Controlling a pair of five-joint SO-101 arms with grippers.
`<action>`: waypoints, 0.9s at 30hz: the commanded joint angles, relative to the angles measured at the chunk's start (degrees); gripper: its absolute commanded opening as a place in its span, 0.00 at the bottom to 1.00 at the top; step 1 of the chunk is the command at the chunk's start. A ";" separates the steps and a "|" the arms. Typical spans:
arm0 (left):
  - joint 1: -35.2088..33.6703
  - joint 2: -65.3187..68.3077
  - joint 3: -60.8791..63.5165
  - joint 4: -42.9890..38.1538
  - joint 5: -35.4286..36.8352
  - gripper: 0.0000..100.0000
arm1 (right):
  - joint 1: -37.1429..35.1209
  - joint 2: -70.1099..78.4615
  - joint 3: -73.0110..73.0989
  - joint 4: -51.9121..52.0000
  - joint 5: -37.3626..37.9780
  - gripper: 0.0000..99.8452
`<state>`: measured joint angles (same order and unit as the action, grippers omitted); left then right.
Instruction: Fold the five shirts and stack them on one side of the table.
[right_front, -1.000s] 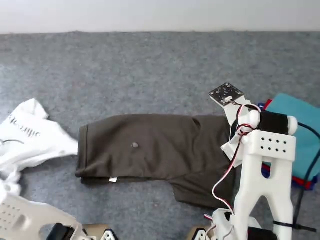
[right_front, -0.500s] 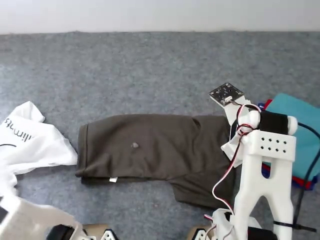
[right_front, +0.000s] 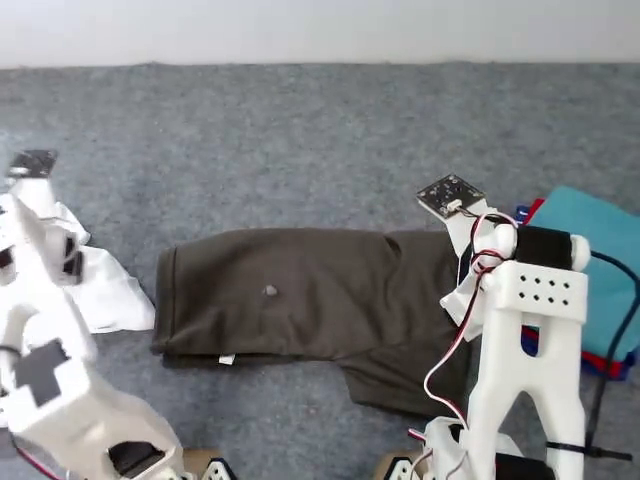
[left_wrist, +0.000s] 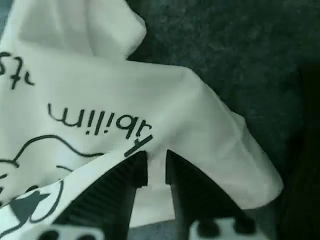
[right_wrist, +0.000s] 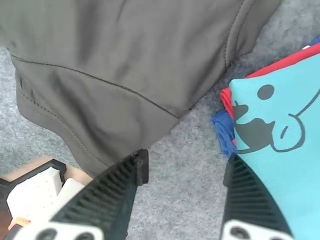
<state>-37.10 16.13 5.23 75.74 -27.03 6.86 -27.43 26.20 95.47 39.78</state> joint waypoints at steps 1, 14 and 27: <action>-0.62 7.30 -1.80 -4.75 0.44 0.07 | 0.13 -1.10 -0.26 -1.01 -0.53 0.25; -13.19 25.49 -49.89 14.42 0.53 0.07 | 0.13 -0.92 1.67 -14.81 -0.53 0.25; 2.02 13.71 -52.00 24.88 5.10 0.07 | -4.00 6.64 8.44 -30.81 -10.46 0.25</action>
<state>-40.44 36.18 -50.86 99.21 -22.64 5.27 -23.21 34.64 66.02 30.64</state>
